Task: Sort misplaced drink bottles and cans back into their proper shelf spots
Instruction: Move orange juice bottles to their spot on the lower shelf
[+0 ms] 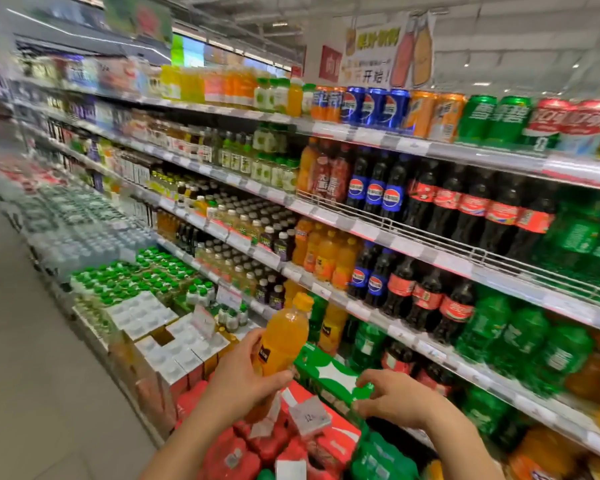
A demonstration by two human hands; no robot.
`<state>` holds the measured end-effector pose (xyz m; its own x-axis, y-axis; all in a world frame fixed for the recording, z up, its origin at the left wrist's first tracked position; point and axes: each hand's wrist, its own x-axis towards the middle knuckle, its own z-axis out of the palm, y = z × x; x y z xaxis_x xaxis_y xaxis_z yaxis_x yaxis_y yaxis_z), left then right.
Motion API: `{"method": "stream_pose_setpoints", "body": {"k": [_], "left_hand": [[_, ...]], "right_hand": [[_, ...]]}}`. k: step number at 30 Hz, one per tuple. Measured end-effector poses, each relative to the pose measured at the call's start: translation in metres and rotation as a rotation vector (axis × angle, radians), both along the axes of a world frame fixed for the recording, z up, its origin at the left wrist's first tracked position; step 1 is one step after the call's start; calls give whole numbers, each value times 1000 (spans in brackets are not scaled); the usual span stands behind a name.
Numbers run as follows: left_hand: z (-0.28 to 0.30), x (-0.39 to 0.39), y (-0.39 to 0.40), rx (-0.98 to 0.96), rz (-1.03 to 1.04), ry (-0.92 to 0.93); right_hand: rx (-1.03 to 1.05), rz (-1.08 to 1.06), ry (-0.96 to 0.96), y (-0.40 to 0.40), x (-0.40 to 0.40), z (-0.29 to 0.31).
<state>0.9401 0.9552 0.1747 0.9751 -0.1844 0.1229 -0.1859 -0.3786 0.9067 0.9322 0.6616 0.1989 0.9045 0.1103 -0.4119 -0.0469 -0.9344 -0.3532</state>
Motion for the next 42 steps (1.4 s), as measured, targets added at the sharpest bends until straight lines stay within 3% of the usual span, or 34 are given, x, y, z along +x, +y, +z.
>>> {"method": "stream_pose_setpoints", "body": {"k": [11,24,42], "left_hand": [[-17,77,46,-124,41,86],[-15,265,66,39,19,108],[-34,420,77,-153,-64,166]], "right_hand": [[105,-31,-159,48,122,-13],[242,-95,-287,70,327,-32],[71,-262,-483,99,509,-16]]}}
